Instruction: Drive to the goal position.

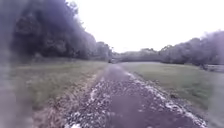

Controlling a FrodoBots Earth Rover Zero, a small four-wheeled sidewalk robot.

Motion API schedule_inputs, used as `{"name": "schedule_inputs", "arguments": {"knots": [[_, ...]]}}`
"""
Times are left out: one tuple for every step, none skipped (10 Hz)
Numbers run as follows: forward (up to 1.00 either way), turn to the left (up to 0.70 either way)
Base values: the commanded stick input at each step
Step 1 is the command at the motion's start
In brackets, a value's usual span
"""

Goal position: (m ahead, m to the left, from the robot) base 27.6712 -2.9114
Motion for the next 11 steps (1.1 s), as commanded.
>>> {"name": "schedule_inputs", "arguments": {"knots": [[0.7, 0.0], [0.7, 0.0], [0.7, 0.0], [0.7, 0.0], [0.7, 0.0], [0.7, 0.0], [0.7, 0.0], [0.7, 0.0], [0.7, 0.0], [0.7, -0.35], [0.7, -0.35]]}}
